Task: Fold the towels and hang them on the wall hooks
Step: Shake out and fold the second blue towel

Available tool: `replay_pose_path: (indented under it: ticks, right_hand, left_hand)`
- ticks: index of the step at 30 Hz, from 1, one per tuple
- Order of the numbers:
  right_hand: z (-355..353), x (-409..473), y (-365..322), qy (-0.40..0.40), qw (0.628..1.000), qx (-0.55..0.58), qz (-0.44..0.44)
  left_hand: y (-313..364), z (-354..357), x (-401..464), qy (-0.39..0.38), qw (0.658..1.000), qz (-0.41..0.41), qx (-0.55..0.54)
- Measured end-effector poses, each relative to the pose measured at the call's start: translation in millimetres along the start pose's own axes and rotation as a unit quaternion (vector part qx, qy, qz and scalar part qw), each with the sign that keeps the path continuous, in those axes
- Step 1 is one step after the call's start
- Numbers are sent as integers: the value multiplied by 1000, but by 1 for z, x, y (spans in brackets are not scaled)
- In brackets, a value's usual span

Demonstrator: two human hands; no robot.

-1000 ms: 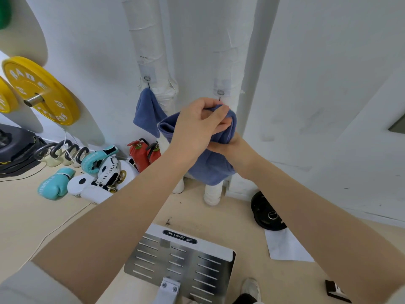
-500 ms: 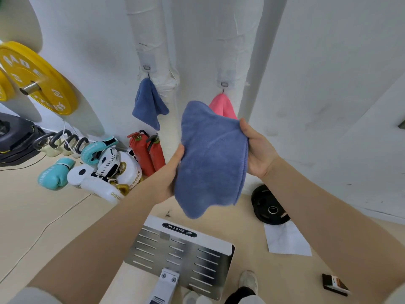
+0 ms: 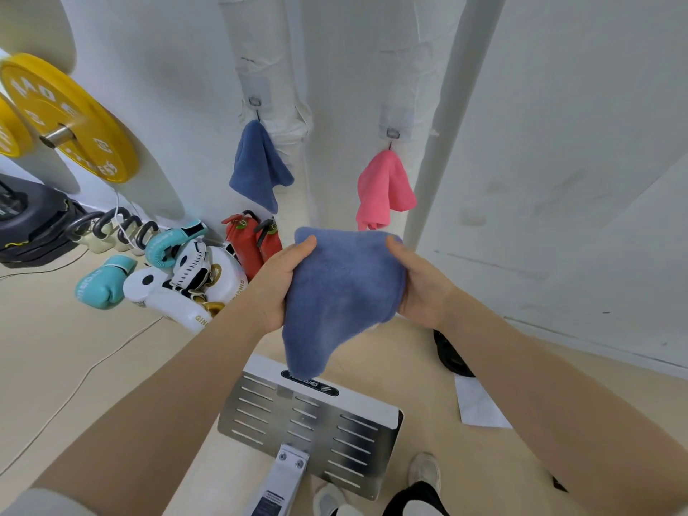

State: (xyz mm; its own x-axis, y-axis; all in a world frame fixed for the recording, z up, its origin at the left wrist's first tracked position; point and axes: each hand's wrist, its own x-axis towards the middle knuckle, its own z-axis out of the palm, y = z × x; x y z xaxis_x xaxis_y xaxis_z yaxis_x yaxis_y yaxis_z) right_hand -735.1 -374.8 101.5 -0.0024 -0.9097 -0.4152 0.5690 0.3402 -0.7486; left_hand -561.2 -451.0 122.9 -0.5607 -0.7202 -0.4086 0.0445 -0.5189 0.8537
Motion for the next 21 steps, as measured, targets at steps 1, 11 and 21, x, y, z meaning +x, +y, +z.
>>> replay_pose_path:
  ticks: [1,11,21]
  right_hand:
    - [0,0,0,0,1000,-16,2]
    - [10,1,-42,-4,986,-118,-116]
    - [13,-24,-79,-168,943,-228,-172]
  left_hand:
    - [0,-1,1,1,1000,-12,-6]
    - [22,-16,15,-60,996,60,42]
    - [56,-14,0,-116,973,149,131]
